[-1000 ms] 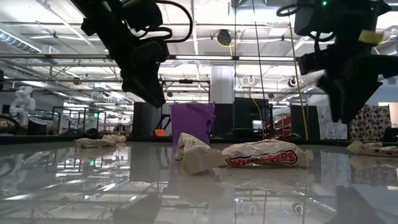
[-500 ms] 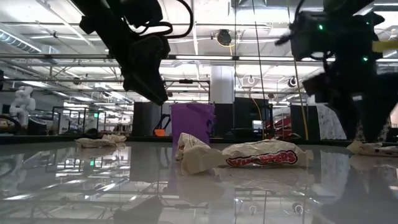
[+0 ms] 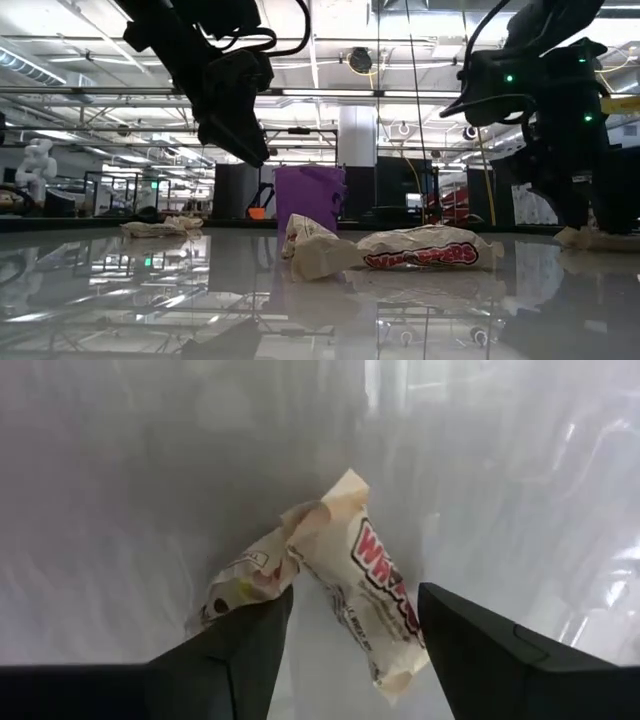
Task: Sort candy by brand, put in halloween buckets
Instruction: Put the white chocolate into the top purple bucket
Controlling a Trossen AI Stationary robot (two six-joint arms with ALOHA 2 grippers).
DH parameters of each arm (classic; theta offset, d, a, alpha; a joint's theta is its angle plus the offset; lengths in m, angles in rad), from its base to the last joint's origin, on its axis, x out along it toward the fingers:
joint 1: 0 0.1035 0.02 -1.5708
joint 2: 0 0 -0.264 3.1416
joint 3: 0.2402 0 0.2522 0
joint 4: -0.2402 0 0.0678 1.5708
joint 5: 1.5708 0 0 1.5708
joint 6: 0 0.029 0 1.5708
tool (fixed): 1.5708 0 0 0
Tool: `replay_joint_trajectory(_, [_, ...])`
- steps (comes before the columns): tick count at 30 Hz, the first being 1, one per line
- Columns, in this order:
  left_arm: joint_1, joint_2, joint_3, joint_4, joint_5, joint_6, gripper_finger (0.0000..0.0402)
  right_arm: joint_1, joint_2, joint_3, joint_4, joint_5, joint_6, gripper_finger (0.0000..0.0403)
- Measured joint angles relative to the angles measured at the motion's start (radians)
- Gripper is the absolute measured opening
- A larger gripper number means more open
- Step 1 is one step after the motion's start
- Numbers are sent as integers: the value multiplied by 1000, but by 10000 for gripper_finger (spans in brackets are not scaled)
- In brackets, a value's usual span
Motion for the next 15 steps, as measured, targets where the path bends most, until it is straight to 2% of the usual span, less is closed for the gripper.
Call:
replay_joint_trajectory(4, [0,0,0,4,0,-4,164,0,0,-2,56,-20,-8,218])
replay_joint_trajectory(7, [0,0,0,4,0,-35,164,0,0,-2,70,-29,9,197])
replay_joint_trajectory(15, [-18,0,0,4,0,-52,164,1,5,14,73,-37,43,97])
